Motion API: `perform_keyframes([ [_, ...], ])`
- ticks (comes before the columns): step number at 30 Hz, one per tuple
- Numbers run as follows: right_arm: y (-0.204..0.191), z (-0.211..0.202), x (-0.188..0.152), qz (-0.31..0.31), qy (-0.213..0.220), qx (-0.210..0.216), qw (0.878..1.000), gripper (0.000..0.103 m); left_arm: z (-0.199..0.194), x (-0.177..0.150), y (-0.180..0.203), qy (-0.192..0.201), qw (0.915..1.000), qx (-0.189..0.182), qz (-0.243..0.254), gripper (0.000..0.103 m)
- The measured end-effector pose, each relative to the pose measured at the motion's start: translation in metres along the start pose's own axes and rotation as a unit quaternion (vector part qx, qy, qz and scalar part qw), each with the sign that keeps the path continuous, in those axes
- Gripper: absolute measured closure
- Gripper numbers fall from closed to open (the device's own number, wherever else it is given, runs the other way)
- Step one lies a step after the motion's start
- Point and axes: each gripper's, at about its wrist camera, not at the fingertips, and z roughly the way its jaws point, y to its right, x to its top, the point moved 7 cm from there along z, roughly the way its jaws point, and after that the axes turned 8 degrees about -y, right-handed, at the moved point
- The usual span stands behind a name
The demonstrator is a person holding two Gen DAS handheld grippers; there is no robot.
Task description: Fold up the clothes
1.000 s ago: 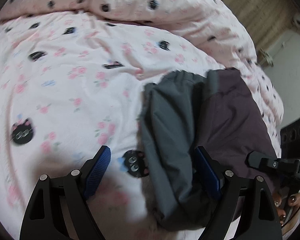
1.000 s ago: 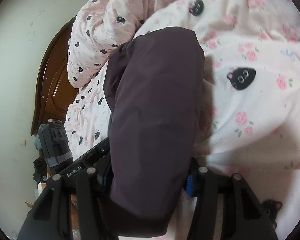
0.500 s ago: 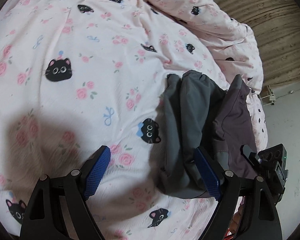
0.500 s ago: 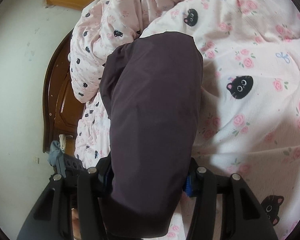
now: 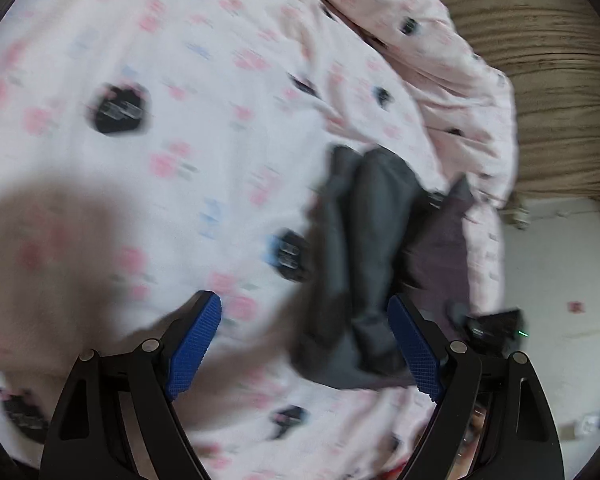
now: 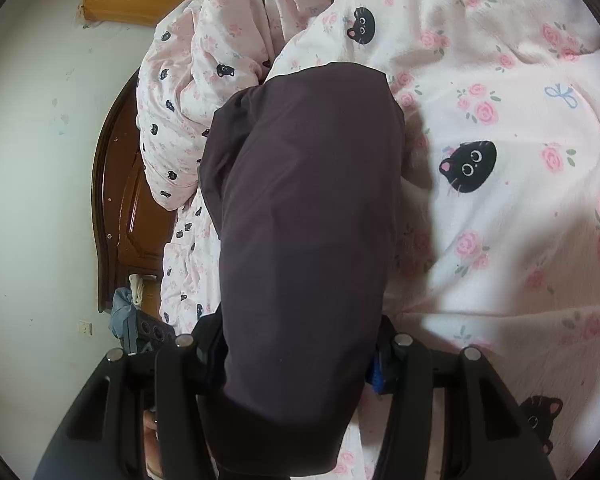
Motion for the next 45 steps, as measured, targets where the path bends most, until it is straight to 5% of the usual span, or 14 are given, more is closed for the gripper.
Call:
perform_keyframes([
  [6, 0.002, 0.000, -0.001, -0.001, -0.002, 0.004, 1.000, 0.049, 0.011, 0.001, 0.017, -0.022, 0.9972, -0.071, 0.006, 0.021],
  [20, 0.007, 0.003, -0.001, 0.000, -0.004, 0.012, 1.000, 0.049, 0.048, 0.020, 0.032, -0.031, 0.9939, -0.088, 0.059, 0.022],
  [23, 0.008, 0.003, -0.002, 0.000, -0.003, 0.015, 1.000, 0.049, 0.051, 0.019, 0.037, -0.030, 0.9922, -0.100, 0.069, 0.066],
  [26, 0.010, 0.003, -0.003, 0.000, -0.002, 0.012, 1.000, 0.049, 0.052, 0.018, 0.041, -0.033, 0.9903, -0.116, 0.069, 0.075],
  [32, 0.000, -0.005, -0.005, -0.013, 0.005, 0.012, 1.000, 0.050, 0.022, 0.011, 0.073, 0.013, 0.9868, -0.075, 0.143, 0.082],
  [45, -0.113, -0.019, -0.005, -0.135, 0.021, 0.002, 0.991, 0.050, -0.085, 0.022, 0.094, 0.126, 0.9653, -0.108, 0.201, 0.082],
])
